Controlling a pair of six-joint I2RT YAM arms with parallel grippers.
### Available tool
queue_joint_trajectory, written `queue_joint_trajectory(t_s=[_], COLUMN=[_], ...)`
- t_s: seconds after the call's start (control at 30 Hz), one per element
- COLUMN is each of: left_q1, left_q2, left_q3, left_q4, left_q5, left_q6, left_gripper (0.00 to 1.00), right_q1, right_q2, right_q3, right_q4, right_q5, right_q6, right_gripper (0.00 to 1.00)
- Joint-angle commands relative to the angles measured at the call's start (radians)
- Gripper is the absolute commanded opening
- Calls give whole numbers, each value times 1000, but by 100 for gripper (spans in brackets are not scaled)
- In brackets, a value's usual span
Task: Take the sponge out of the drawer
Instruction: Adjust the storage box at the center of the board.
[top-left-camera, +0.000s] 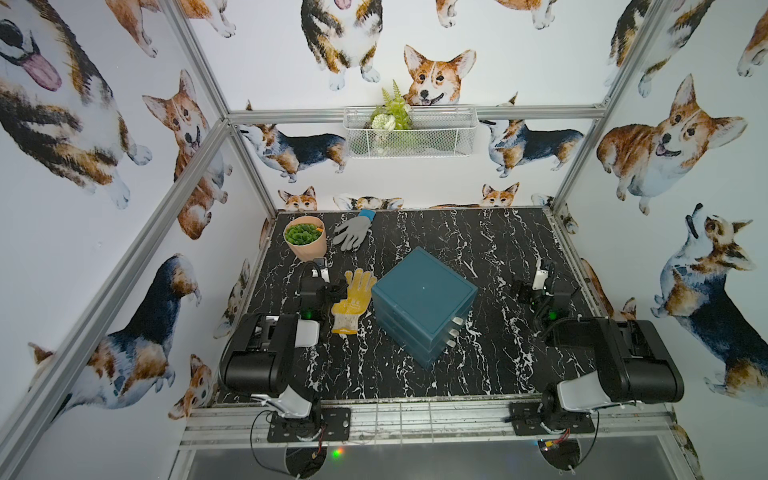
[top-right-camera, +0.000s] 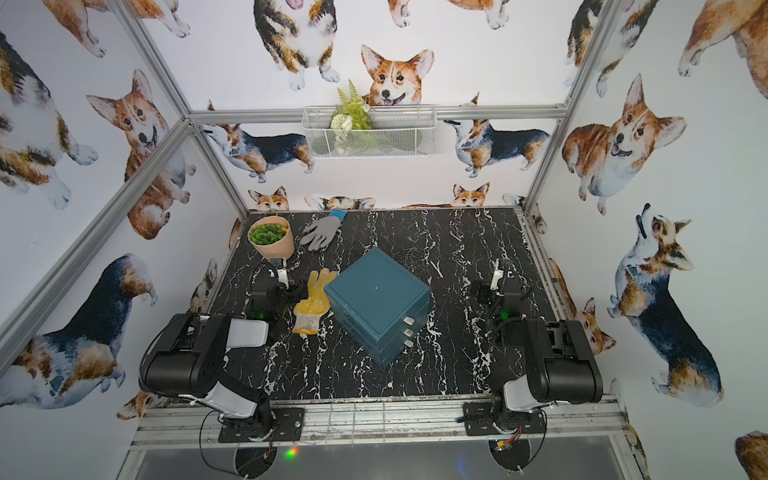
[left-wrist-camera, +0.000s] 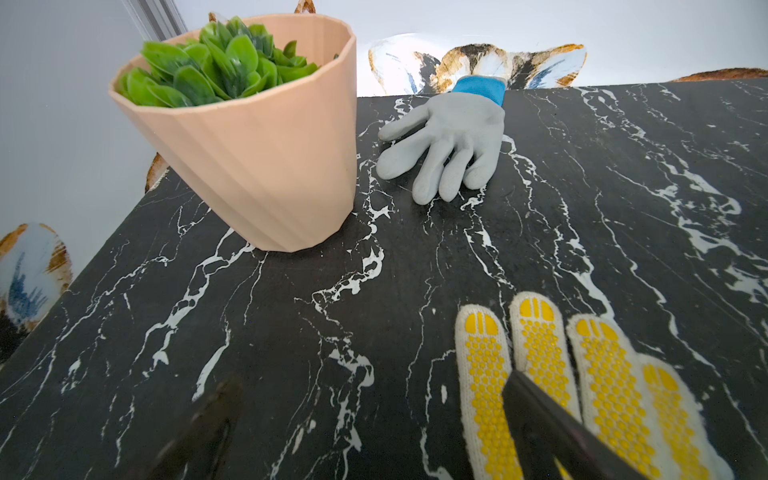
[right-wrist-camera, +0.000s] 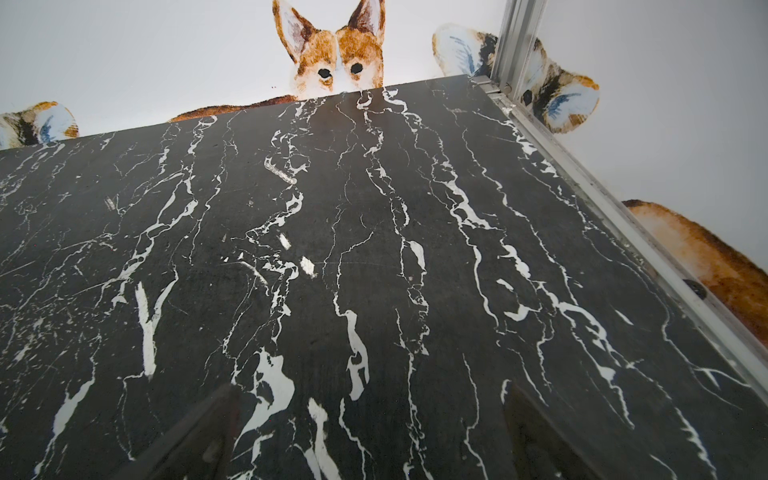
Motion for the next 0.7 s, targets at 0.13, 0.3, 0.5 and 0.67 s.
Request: queue_joint_trajectory(t_s=[0.13, 0.3, 0.5, 0.67], left_q1=[2, 2, 3, 3], left_q2=[-4, -3, -5, -3], left_q3=[-1, 0, 1, 0], left_q4=[32, 31, 30, 33], left_q5=[7, 7, 6, 7], left_q6=[11, 11, 11, 11], left_gripper=[100, 100, 100, 100], right_q1=[1, 1, 1, 1], right_q2=[2, 1, 3, -1], right_q3=[5, 5, 5, 4], right_q4=[41, 41, 41, 39], right_q5=[9, 9, 9, 3], right_q6=[-15, -15, -14, -14], right_gripper=[100, 100, 100, 100])
